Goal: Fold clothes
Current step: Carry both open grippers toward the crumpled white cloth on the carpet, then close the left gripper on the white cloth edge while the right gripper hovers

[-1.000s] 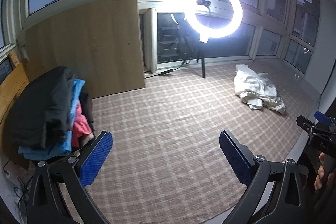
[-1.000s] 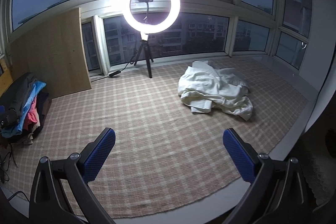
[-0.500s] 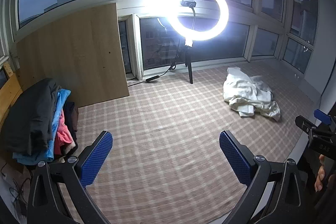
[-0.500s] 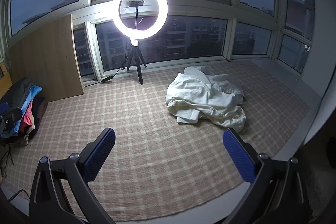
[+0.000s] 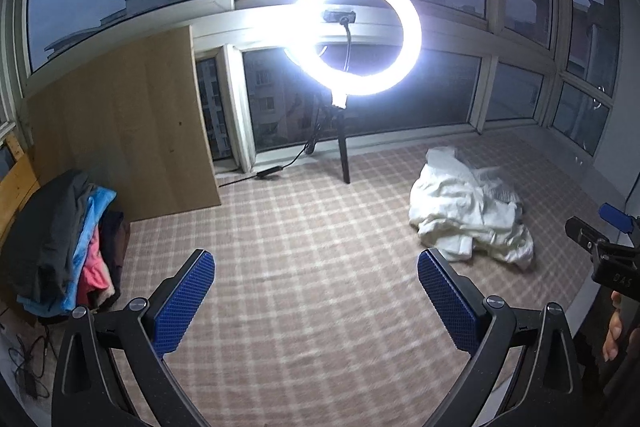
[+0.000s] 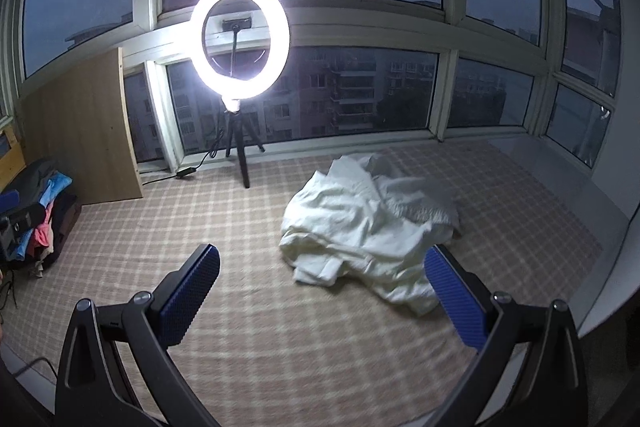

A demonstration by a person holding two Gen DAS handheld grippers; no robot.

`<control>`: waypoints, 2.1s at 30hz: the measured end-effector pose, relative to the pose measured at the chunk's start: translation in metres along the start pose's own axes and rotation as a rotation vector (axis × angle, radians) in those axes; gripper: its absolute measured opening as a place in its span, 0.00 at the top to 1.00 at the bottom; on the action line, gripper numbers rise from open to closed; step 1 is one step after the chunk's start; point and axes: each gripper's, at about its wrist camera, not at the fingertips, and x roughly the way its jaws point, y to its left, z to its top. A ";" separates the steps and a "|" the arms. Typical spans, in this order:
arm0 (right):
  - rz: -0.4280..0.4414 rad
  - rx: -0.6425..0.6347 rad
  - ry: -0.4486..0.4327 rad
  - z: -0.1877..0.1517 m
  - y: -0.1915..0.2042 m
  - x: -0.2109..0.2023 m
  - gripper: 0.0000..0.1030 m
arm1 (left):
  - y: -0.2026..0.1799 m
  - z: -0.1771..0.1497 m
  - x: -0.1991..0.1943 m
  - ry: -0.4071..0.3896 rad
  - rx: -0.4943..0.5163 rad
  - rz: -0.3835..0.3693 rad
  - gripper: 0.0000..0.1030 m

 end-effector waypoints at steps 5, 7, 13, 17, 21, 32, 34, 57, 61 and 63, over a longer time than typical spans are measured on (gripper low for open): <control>-0.041 -0.004 0.003 0.014 -0.052 0.036 0.00 | -0.020 0.018 0.021 0.005 -0.017 0.002 0.01; -0.056 -0.005 0.028 0.017 -0.071 0.055 0.00 | -0.028 0.020 0.029 0.018 -0.024 -0.010 0.01; -0.085 -0.059 0.132 0.014 -0.115 0.131 0.00 | -0.050 0.026 0.066 0.080 -0.029 -0.019 0.01; -0.025 -0.089 0.191 0.012 -0.123 0.181 0.00 | -0.062 0.032 0.096 0.133 -0.009 -0.011 0.01; 0.078 -0.108 0.241 0.013 -0.118 0.232 0.00 | -0.065 0.040 0.128 0.179 0.012 0.005 0.01; 0.220 -0.306 0.360 0.018 -0.035 0.361 0.24 | -0.030 0.032 0.183 0.285 -0.059 0.049 0.01; 0.261 -0.304 0.395 0.015 -0.031 0.359 0.85 | -0.025 0.031 0.185 0.289 -0.069 0.051 0.01; -0.108 0.045 0.267 -0.001 -0.231 0.113 0.20 | -0.084 0.013 0.190 0.316 0.072 -0.104 0.01; -0.124 -0.058 0.341 -0.007 -0.219 0.169 0.20 | -0.089 0.009 0.187 0.326 0.084 -0.111 0.01; -0.044 -0.017 0.411 -0.013 -0.215 0.191 0.20 | -0.090 0.008 0.187 0.330 0.091 -0.102 0.01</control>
